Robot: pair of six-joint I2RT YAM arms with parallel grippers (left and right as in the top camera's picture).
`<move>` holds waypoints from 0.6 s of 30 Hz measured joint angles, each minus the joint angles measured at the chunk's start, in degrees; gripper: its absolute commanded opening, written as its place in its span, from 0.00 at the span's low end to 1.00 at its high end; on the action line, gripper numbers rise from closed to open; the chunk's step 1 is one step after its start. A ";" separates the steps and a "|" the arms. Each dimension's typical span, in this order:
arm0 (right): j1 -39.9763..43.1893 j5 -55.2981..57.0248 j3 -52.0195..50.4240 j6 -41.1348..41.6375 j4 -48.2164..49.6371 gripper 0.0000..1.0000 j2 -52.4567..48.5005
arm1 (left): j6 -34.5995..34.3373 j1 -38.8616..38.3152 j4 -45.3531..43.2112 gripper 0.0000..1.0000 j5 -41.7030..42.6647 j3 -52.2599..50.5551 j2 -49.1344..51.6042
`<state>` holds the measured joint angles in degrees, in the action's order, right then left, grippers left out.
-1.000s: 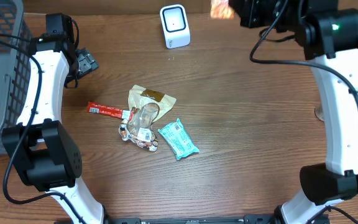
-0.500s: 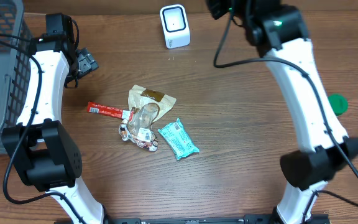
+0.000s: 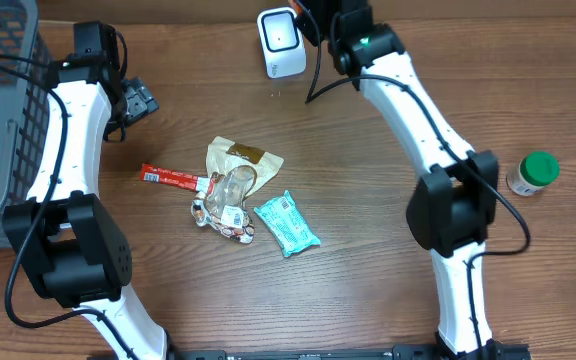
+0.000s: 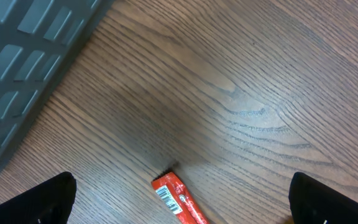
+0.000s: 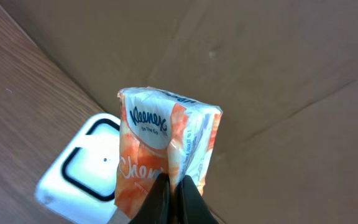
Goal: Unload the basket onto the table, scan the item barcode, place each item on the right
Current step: 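Hold the Kleenex pack barcode in front of the white scanner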
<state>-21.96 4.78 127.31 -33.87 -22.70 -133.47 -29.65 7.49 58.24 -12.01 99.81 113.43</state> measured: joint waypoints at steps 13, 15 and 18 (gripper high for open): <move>-0.52 1.44 -0.04 -0.85 9.94 0.04 -6.93 | 0.00 0.00 0.00 1.00 0.02 0.00 0.00; -0.79 1.92 -0.04 -0.85 10.73 0.04 -7.93 | 0.00 0.00 0.00 1.00 0.02 0.00 0.02; -1.07 3.37 -0.04 -1.16 11.32 0.04 -9.42 | 0.00 0.00 0.00 1.00 0.02 0.00 0.00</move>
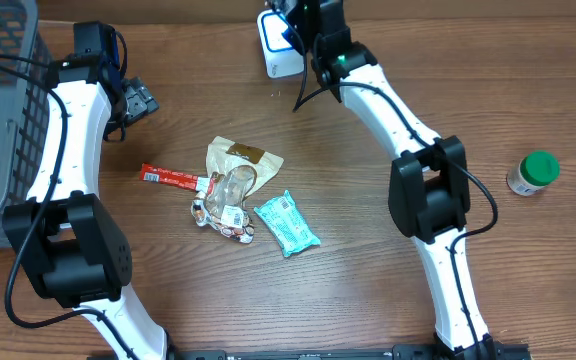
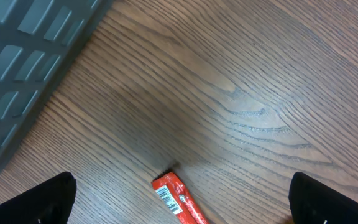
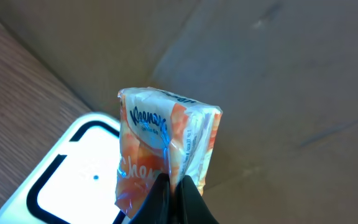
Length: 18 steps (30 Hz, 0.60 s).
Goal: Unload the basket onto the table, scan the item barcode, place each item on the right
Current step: 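Hold the Kleenex pack barcode in front of the white scanner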
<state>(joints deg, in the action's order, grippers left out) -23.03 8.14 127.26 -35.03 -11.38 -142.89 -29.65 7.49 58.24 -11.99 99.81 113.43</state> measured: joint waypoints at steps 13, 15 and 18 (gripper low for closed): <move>-0.28 3.91 0.00 -2.51 0.20 0.04 -2.91 | 0.00 0.00 0.02 1.00 0.00 0.00 0.00; -0.28 4.09 0.00 -2.51 0.20 0.04 -2.91 | 0.00 0.00 0.02 1.00 0.00 0.00 0.00; -0.28 4.24 0.00 -2.38 0.22 0.04 -2.91 | 0.00 0.00 0.00 1.00 0.00 0.00 0.00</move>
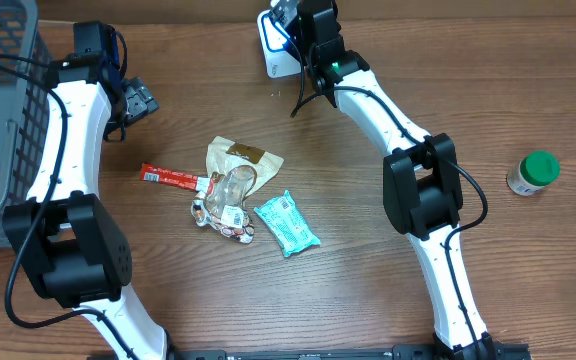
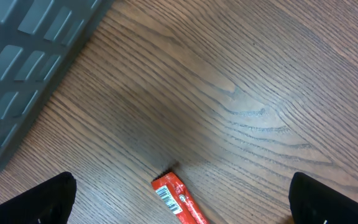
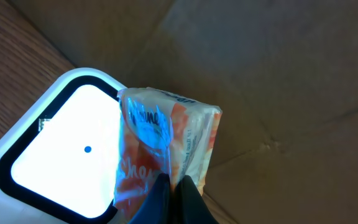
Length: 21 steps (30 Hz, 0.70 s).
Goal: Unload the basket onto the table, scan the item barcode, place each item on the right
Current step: 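Hold the Kleenex pack barcode in front of the white scanner, then move the Kleenex pack away from the scanner to the right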
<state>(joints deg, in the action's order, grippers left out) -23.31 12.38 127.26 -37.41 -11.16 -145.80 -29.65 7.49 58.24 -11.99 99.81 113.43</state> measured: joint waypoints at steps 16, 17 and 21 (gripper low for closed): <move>0.20 0.50 -0.09 14.62 -23.85 0.04 12.31 | 0.00 0.00 0.02 1.00 0.00 0.00 0.00; 0.33 0.46 -0.09 15.58 -26.53 0.04 14.10 | 0.00 0.00 0.02 1.00 0.00 0.00 0.00; 1.86 0.04 0.02 19.30 -38.86 0.04 20.46 | 0.00 0.00 0.02 1.00 0.02 0.00 0.00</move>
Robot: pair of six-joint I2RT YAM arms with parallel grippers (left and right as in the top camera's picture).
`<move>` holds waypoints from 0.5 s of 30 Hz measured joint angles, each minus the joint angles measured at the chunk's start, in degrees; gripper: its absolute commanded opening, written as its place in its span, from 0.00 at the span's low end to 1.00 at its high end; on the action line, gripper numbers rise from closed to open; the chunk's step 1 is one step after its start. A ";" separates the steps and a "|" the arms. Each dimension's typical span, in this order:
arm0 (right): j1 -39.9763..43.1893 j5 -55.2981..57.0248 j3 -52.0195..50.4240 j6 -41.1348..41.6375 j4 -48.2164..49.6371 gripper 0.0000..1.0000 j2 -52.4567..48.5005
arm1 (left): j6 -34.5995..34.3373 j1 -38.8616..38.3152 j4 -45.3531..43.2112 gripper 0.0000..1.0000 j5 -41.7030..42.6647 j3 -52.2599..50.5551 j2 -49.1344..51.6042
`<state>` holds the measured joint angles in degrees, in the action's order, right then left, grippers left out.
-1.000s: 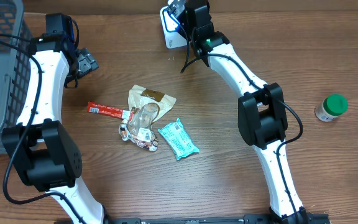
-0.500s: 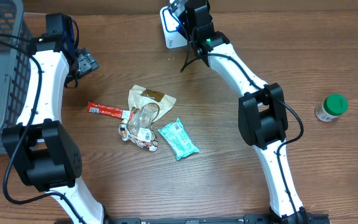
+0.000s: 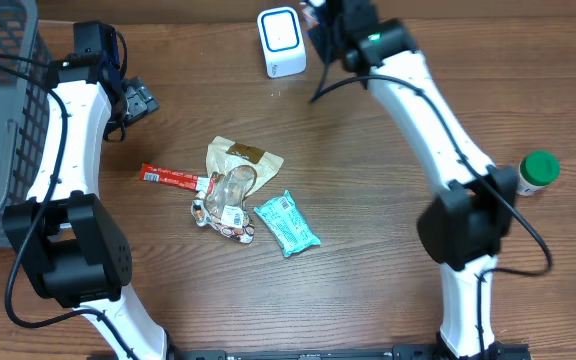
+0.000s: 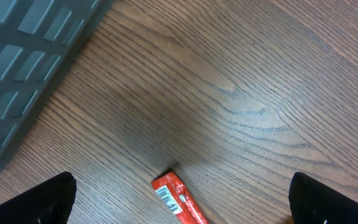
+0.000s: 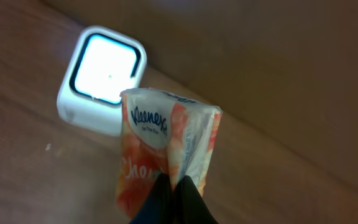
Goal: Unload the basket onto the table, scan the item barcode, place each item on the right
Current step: 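Move the Kleenex pack away from the scanner to the right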
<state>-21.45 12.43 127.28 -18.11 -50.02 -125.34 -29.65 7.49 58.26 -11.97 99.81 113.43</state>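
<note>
My right gripper is shut on an orange and white Kleenex tissue pack, held up above the table's back edge. The white barcode scanner with its lit square window stands down and to the left of the pack, apart from it. From overhead the scanner sits at the back centre and the right gripper hovers just right of it. My left gripper is open, its black fingertips wide apart over a red wrapper bar.
A grey basket stands at the far left. A heap of items lies mid-table: the red bar, a tan pouch, a clear crumpled wrapper, a teal packet. A green-capped bottle stands at the right.
My right gripper with the tissue pack has pulled back and to the right from the scanner. The scanner window filled the wrist view before; it is small and off to the left now. Left arm unchanged.
My right gripper held the tissue pack just right of the scanner. Then it stood closer, and then right against the lit window with blue light on the pack. Now the pack is held away from the scanner again. The left gripper stayed open over the red bar.
</note>
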 measured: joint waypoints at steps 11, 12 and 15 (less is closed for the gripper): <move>13.25 -3.87 -1.49 5.95 -35.63 0.04 2.58 | 0.00 0.00 -0.02 1.00 -0.02 0.00 0.00; 14.86 -4.11 -2.21 7.02 -36.48 0.04 2.58 | -0.02 0.00 0.00 1.00 -0.02 0.00 0.02; 18.84 -4.48 -4.68 9.51 -36.65 0.04 2.58 | 0.00 0.00 -0.02 1.00 -0.02 0.00 0.00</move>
<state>-2.61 7.94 122.61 -8.60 -86.67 -122.76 -29.65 7.49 58.24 -11.99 99.81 113.43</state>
